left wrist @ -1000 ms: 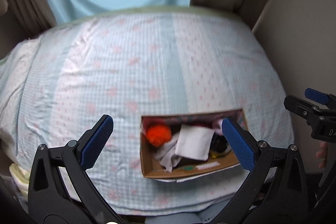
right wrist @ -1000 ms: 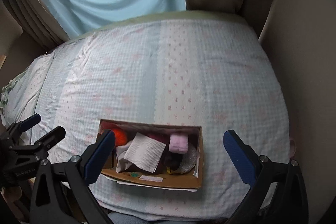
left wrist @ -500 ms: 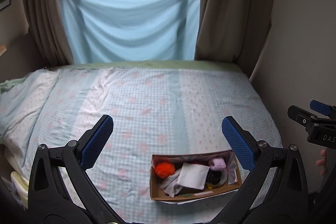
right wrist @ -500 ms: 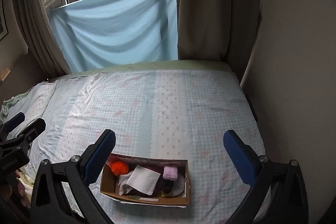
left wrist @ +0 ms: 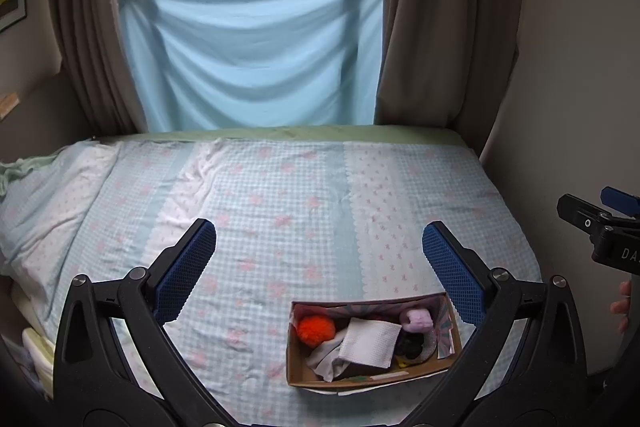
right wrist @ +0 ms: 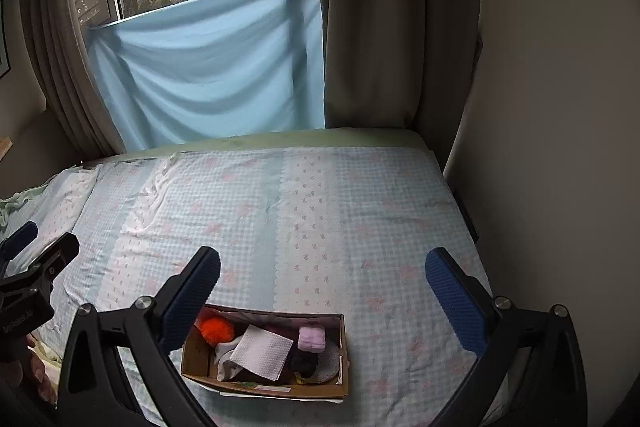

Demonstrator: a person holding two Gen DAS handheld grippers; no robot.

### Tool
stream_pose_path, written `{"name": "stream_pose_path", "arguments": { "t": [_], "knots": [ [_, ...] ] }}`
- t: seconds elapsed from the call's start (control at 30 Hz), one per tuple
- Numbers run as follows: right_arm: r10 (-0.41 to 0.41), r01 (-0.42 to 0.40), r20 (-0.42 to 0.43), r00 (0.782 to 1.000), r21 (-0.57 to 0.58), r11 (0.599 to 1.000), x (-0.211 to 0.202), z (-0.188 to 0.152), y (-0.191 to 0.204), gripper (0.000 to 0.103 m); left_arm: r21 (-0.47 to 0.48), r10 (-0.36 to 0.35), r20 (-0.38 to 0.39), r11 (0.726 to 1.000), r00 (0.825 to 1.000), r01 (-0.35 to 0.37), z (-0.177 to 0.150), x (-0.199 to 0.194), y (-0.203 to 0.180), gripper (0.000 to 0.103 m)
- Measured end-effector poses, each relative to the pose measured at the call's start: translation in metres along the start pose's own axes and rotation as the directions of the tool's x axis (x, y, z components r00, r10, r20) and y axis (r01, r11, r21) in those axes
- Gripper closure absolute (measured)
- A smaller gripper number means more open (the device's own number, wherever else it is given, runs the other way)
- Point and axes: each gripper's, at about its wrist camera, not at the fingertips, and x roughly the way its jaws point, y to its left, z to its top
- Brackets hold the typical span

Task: Organize soft objects

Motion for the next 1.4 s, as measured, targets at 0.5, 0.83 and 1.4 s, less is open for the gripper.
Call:
{"name": "stream_pose_path", "arguments": {
  "t": [0.5, 0.83, 1.4],
  "knots": [
    [-0.006, 0.005, 0.012, 1.000, 0.016, 1.000, -0.004, 0.000, -0.005, 0.001, 0.011, 0.010, 0.000, 1.000, 1.000, -0.010, 0.000, -0.001, -0.007, 0.000],
    [-0.008, 0.007, 0.014, 1.000, 0.019, 1.000, -0.006, 0.002, -0.005, 0.001, 0.019, 0.008, 0.005, 1.000, 1.000, -0.008, 0.000, -0.002, -0.008, 0.000],
    [-0.016, 0.015, 0.036, 0.999, 0.018, 1.000, -0.013, 0.003, -0.001, 0.001, 0.012, 0.004, 0.021, 1.000, 1.000, -0.005, -0.004, -0.009, -0.002, 0.000]
  ]
}}
